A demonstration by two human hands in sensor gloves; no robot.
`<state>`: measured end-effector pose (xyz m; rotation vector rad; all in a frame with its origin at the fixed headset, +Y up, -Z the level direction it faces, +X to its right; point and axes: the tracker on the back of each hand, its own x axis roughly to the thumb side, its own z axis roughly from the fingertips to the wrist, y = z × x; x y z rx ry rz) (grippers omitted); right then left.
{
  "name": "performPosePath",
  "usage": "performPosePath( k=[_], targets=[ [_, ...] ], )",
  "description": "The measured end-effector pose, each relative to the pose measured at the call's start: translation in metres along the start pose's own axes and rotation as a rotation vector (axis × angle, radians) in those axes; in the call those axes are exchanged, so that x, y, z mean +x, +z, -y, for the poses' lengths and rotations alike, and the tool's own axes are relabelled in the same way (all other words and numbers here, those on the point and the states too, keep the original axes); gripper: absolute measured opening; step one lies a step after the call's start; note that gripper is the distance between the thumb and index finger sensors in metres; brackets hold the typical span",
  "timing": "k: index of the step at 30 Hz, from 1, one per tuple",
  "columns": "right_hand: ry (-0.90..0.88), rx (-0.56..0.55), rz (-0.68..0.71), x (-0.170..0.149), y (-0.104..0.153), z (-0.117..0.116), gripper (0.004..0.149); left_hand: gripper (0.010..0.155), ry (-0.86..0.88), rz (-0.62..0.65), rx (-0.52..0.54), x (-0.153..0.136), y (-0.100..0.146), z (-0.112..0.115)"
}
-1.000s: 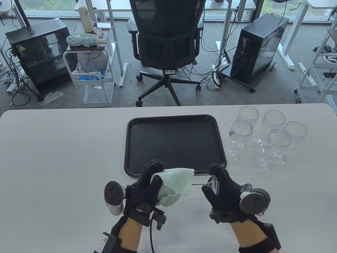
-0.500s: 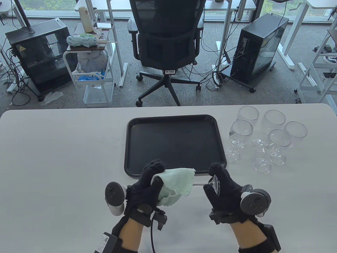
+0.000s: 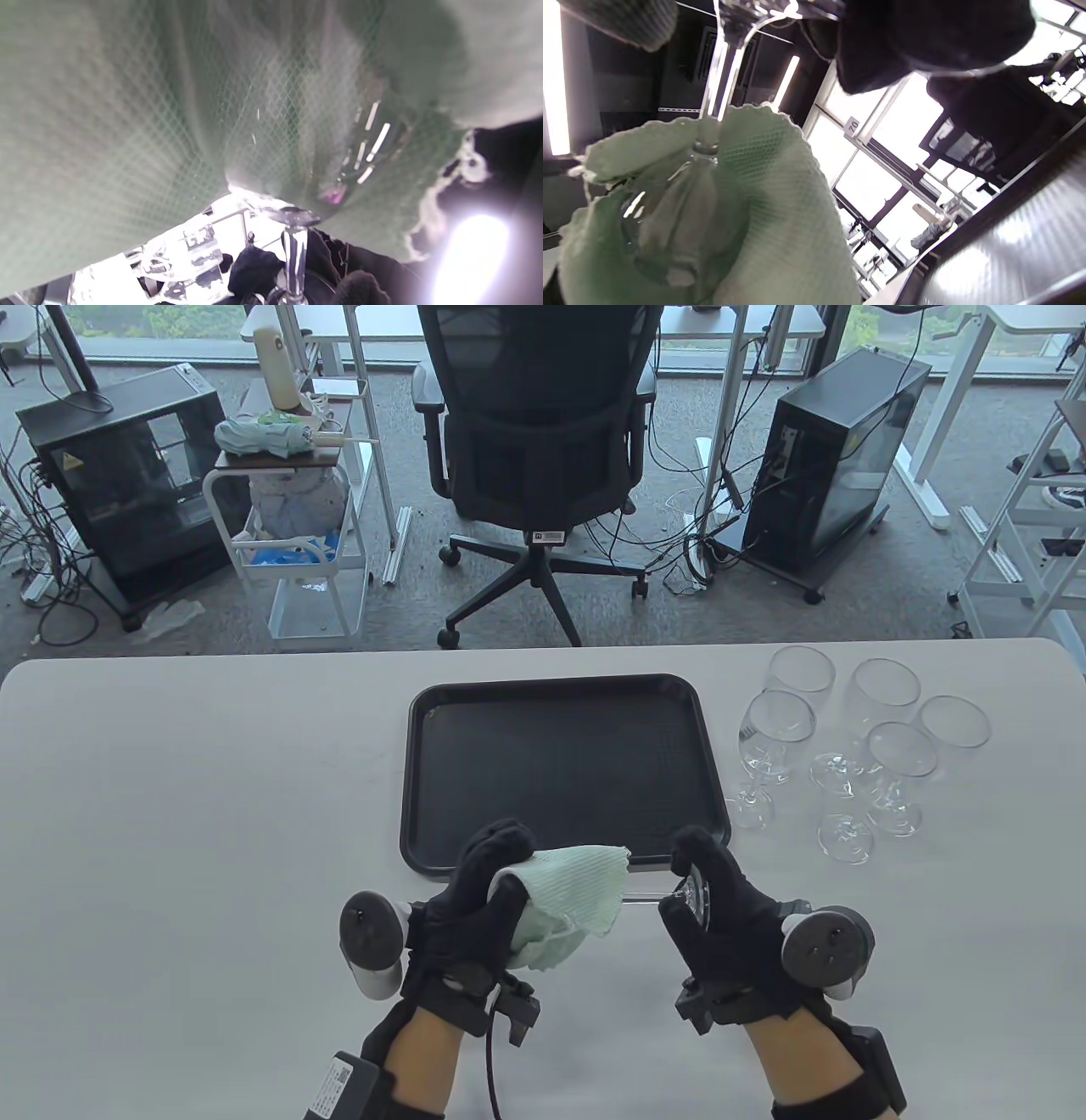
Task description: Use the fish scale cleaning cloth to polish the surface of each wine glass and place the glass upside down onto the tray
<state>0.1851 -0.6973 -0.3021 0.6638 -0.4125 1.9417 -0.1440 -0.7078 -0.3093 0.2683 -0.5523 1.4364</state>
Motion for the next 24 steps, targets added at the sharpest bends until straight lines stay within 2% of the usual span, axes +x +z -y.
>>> performPosePath(
  k=[2,4,6,8,10,12,14,15,18,20,22,24],
  targets=[
    [0.116,-0.007,0.077,0.004,0.0,0.0,0.087,0.06,0.025,-0.003,-0.015,0.0,0.0,-0.001],
    [0.302,-0.003,0.212,0.011,0.0,0.0,0.093,0.06,0.04,-0.034,0.008,-0.002,0.0,-0.004],
    [0.36,-0.055,0.281,0.015,0.001,0.0,0.094,0.06,0.071,-0.038,-0.028,-0.002,-0.001,-0.003],
    [0.248,-0.082,0.211,0.011,0.001,0.0,0.087,0.06,0.055,-0.027,-0.01,0.0,0.0,0.0],
    [0.072,-0.066,0.075,0.004,0.0,0.001,0.078,0.06,0.046,-0.029,-0.012,-0.001,0.001,0.002],
    [-0.086,-0.048,-0.092,-0.003,-0.001,0.005,0.082,0.06,0.057,-0.028,-0.031,-0.004,-0.002,-0.001],
    [-0.068,-0.076,-0.158,-0.001,-0.001,0.012,0.081,0.058,0.044,-0.028,-0.09,-0.006,-0.005,-0.006],
    [-0.044,-0.105,-0.154,0.001,-0.002,0.016,0.08,0.056,0.051,-0.035,-0.086,-0.007,-0.004,-0.009],
    [0.094,-0.169,-0.167,0.021,-0.004,0.038,0.08,0.054,0.125,-0.049,-0.003,-0.011,-0.003,-0.014],
    [0.298,-0.223,-0.149,0.041,-0.01,0.049,0.081,0.054,0.14,-0.055,-0.005,-0.013,-0.003,-0.017],
    [0.55,-0.224,-0.182,0.058,-0.029,0.05,0.083,0.053,0.178,-0.065,0.031,-0.014,-0.002,-0.02],
    [0.71,-0.189,-0.193,0.064,-0.059,0.04,0.084,0.053,0.204,-0.064,0.041,-0.015,-0.002,-0.022]
  ],
)
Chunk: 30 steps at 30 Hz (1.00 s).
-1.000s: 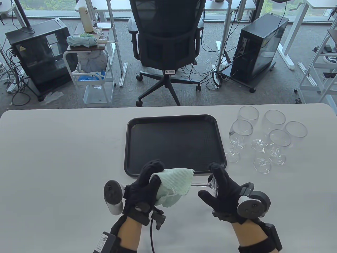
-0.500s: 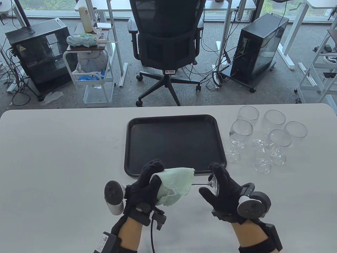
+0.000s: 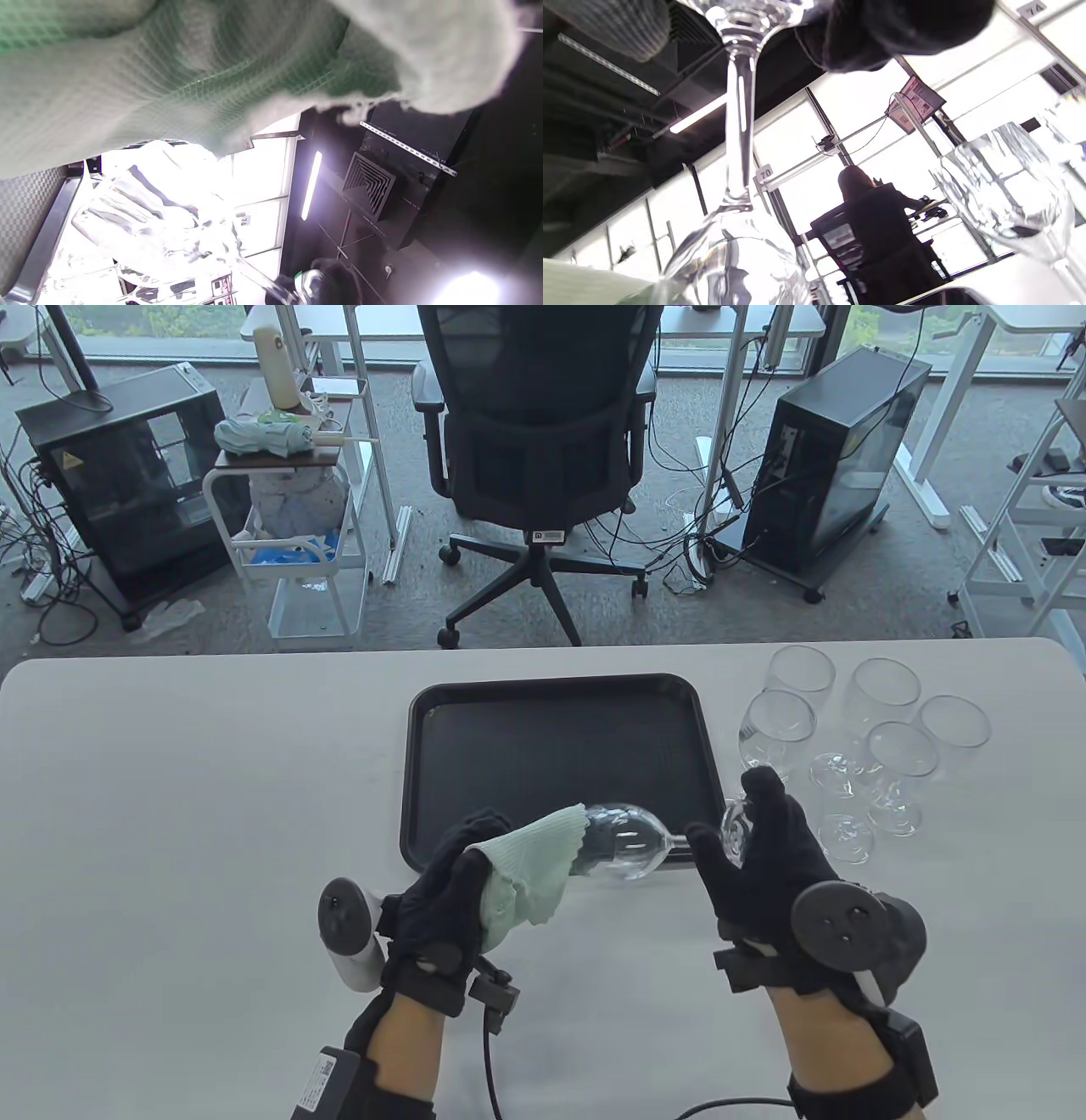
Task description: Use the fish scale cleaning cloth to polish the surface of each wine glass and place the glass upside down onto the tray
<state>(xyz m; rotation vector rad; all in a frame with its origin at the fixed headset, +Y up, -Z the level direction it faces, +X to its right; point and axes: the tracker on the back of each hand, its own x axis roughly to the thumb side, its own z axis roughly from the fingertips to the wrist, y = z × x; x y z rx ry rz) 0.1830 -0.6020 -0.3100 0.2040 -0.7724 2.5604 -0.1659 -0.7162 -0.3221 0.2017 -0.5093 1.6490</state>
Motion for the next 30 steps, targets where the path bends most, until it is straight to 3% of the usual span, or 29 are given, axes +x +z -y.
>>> performPosePath(
  k=[2,6,9,12,16,22,26,30],
  targets=[
    [0.148,0.007,0.051,0.016,-0.028,-0.019,0.083,0.053,0.006,0.001,0.005,0.001,0.0,-0.002],
    [0.332,0.11,0.012,0.037,-0.073,-0.071,0.081,0.053,0.036,0.005,0.012,0.002,0.001,-0.003],
    [0.438,0.171,-0.053,0.036,-0.101,-0.114,0.08,0.053,0.048,0.008,0.017,0.003,0.001,-0.003],
    [0.451,0.19,-0.104,0.024,-0.122,-0.141,0.079,0.053,0.047,0.012,0.025,0.003,0.0,-0.005],
    [0.53,0.194,-0.153,0.015,-0.143,-0.161,0.079,0.053,0.045,0.01,0.018,0.003,-0.001,-0.006],
    [0.509,0.209,-0.187,0.012,-0.154,-0.178,0.075,0.053,0.039,0.009,0.01,0.003,-0.001,-0.006],
    [0.475,0.356,-0.247,0.01,-0.159,-0.185,0.084,0.052,0.034,0.009,0.008,0.003,-0.002,-0.006],
    [0.428,0.372,-0.246,0.009,-0.148,-0.181,0.094,0.052,0.036,0.011,0.009,0.004,-0.002,-0.005]
  ],
)
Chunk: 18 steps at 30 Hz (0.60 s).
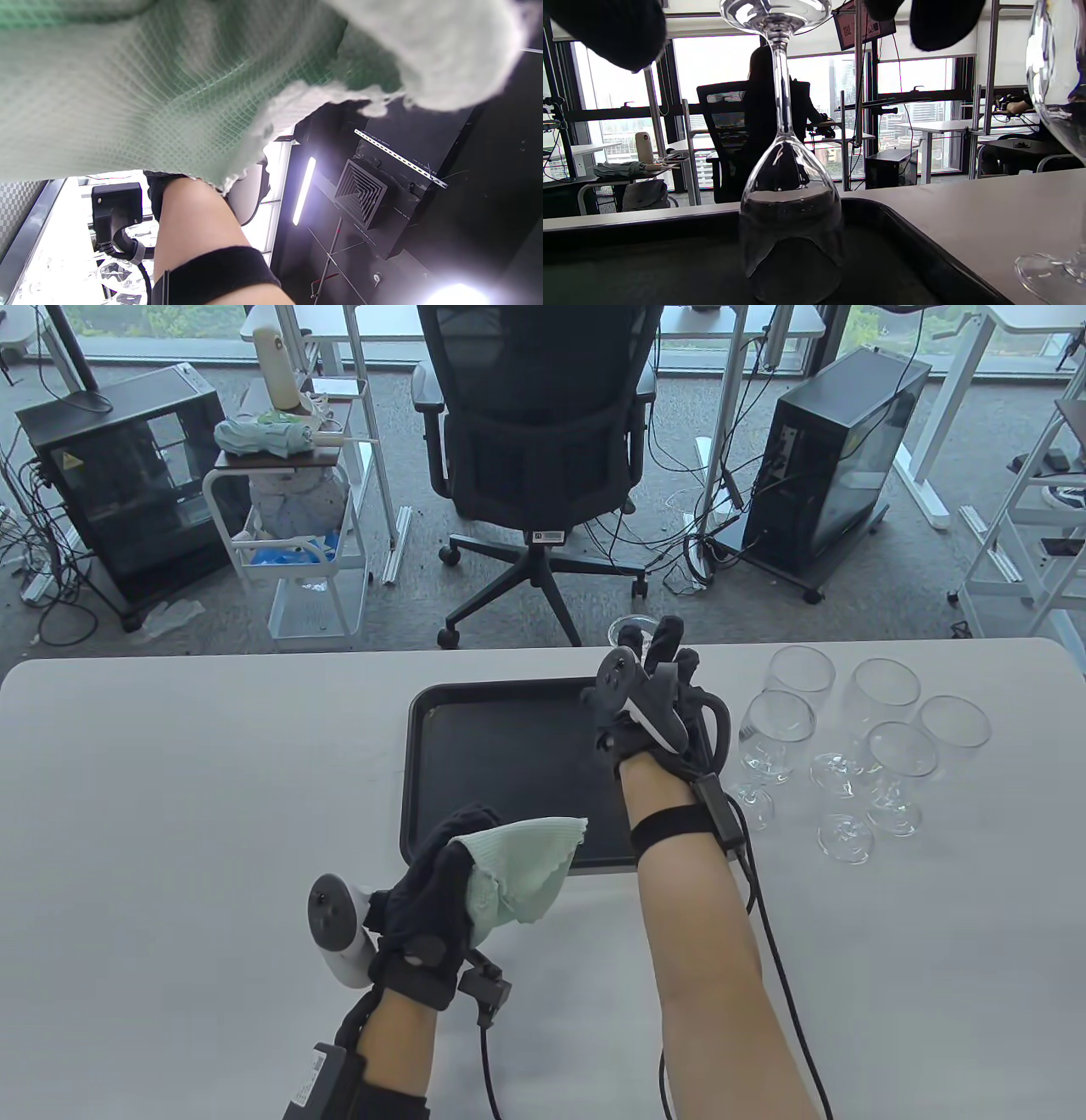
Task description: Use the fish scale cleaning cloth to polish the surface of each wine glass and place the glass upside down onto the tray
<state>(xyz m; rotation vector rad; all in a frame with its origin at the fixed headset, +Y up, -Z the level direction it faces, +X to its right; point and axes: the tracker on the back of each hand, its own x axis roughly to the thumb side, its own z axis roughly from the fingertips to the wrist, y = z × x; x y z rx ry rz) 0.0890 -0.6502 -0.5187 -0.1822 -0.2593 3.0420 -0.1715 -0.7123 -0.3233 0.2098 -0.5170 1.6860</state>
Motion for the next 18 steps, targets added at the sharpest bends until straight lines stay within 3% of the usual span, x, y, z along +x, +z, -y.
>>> performPosePath(
  k=[6,10,14,18],
  targets=[
    [-0.2,-0.071,0.193,-0.01,0.053,0.019,0.084,0.052,0.004,0.015,-0.004,0.004,0.0,0.003],
    [-0.167,-0.088,0.267,-0.034,0.097,0.021,0.069,0.052,0.0,0.021,-0.011,0.006,0.0,0.004],
    [-0.213,0.015,0.17,-0.081,0.13,0.002,0.063,0.052,-0.003,0.02,-0.013,0.009,0.001,0.006],
    [-0.359,0.143,-0.058,-0.15,0.155,-0.023,0.064,0.052,0.02,0.024,0.001,0.01,0.002,0.003]
  ],
)
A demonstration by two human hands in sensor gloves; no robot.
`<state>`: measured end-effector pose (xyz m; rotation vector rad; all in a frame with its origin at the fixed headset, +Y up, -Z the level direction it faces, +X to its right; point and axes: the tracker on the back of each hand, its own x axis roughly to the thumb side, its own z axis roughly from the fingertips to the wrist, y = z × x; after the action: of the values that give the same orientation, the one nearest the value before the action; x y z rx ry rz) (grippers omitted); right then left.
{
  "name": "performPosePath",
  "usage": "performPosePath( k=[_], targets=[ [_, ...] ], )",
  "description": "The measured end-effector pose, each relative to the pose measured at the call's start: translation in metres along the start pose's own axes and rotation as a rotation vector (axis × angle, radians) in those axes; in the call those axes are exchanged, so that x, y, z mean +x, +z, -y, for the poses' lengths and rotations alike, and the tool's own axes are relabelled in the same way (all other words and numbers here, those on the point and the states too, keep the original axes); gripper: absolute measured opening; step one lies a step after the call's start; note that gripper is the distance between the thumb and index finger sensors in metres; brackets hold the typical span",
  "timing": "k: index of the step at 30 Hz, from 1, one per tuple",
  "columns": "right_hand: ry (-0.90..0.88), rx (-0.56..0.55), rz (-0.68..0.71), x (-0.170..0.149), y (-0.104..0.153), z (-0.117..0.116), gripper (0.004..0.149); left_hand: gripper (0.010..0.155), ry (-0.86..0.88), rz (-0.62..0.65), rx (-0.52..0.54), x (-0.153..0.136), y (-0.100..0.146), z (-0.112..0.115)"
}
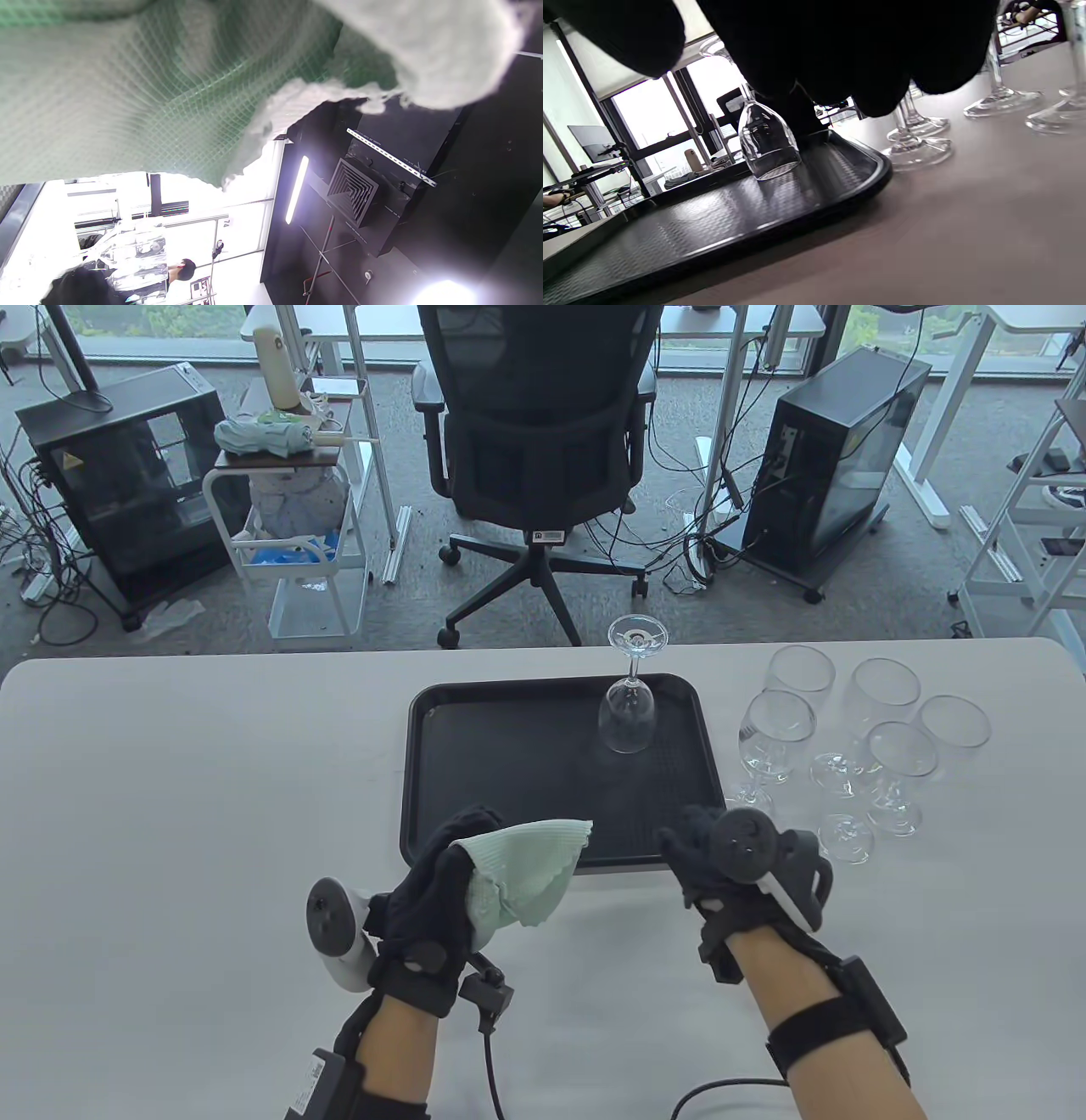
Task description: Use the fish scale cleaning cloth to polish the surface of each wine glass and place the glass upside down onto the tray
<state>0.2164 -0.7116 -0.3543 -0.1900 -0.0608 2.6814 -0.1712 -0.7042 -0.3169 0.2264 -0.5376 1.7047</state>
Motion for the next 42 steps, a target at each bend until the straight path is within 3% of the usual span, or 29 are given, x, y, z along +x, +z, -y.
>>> performPosePath(
  k=[5,7,10,15,19,28,32,37,40,42],
  targets=[
    [-0.067,0.017,-0.36,-0.087,0.006,0.013,0.072,0.052,0.004,0.005,0.01,0.001,0.0,-0.001],
    [-0.152,-0.044,-0.503,-0.119,0.006,0.018,0.08,0.052,0.005,0.006,0.01,0.001,0.0,-0.001],
    [-0.236,-0.082,-0.609,-0.144,-0.001,0.018,0.094,0.052,-0.002,-0.002,0.0,-0.001,0.0,0.002],
    [-0.356,-0.192,-0.646,-0.152,-0.027,0.014,0.094,0.052,-0.021,-0.02,-0.015,-0.007,0.0,0.005],
    [-0.41,-0.21,-0.682,-0.151,-0.045,0.009,0.088,0.052,-0.024,-0.028,-0.014,-0.009,0.0,0.004],
    [-0.49,-0.268,-0.761,-0.157,-0.067,0.001,0.059,0.052,-0.011,-0.017,-0.005,-0.006,0.0,0.0],
    [-0.505,-0.272,-0.721,-0.158,-0.06,0.003,0.047,0.052,-0.006,-0.011,0.0,-0.004,0.0,-0.001],
    [-0.516,-0.177,-0.573,-0.156,-0.038,0.017,0.041,0.052,-0.003,-0.004,0.006,-0.002,0.001,-0.002],
    [-0.496,-0.188,-0.391,-0.148,-0.022,0.029,0.04,0.052,-0.003,-0.001,0.012,-0.001,0.001,-0.002],
    [-0.348,-0.224,-0.178,-0.132,-0.012,0.04,0.041,0.052,-0.001,0.0,0.02,-0.001,0.001,-0.002]
  ],
)
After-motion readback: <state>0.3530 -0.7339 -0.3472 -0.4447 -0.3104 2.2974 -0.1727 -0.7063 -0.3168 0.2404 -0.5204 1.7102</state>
